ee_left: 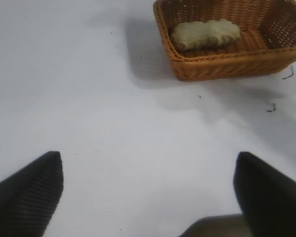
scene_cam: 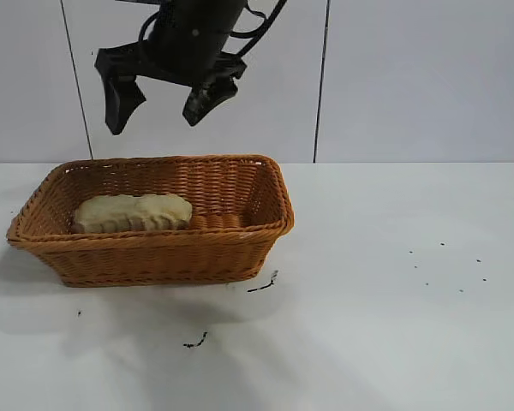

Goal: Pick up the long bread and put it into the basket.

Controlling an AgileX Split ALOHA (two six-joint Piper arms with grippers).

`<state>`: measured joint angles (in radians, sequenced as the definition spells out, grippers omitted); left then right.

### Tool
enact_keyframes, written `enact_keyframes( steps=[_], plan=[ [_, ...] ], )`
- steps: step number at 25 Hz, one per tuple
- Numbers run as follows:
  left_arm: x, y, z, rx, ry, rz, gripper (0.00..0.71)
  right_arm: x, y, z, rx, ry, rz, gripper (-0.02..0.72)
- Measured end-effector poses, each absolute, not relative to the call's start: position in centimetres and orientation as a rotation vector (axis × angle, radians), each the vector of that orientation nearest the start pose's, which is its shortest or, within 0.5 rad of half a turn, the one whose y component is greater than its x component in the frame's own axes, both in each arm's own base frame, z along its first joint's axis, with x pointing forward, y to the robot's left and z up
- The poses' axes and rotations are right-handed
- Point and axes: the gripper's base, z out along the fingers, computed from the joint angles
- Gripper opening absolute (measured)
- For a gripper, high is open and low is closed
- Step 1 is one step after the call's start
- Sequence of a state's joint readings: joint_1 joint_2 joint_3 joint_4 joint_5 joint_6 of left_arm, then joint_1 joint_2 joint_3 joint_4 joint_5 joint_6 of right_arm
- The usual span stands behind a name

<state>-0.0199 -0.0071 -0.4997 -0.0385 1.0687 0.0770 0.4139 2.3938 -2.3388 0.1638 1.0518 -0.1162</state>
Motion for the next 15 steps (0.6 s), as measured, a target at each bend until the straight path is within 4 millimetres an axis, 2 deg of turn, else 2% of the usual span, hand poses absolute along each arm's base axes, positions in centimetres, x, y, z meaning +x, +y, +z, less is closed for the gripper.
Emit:
enact_keyframes(
  steps=[4,10,13,15],
  plan=[
    [-0.6,-0.3,27.7,0.101,2.042,-0.01,0.692,50.5,15.9,23.9,-0.478,2.574,0.242,0.689],
    [-0.6,-0.3,27.7,0.101,2.042,-0.01,0.692,52.0,6.8,23.6,-0.263,2.649,0.169,0.689],
    [-0.6,-0.3,27.7,0.101,2.042,-0.01,0.692,52.1,3.8,23.5,-0.185,2.688,0.153,0.689],
    [-0.6,-0.3,27.7,0.101,2.042,-0.01,0.692,51.9,2.6,23.4,-0.15,2.719,0.151,0.689]
  ],
)
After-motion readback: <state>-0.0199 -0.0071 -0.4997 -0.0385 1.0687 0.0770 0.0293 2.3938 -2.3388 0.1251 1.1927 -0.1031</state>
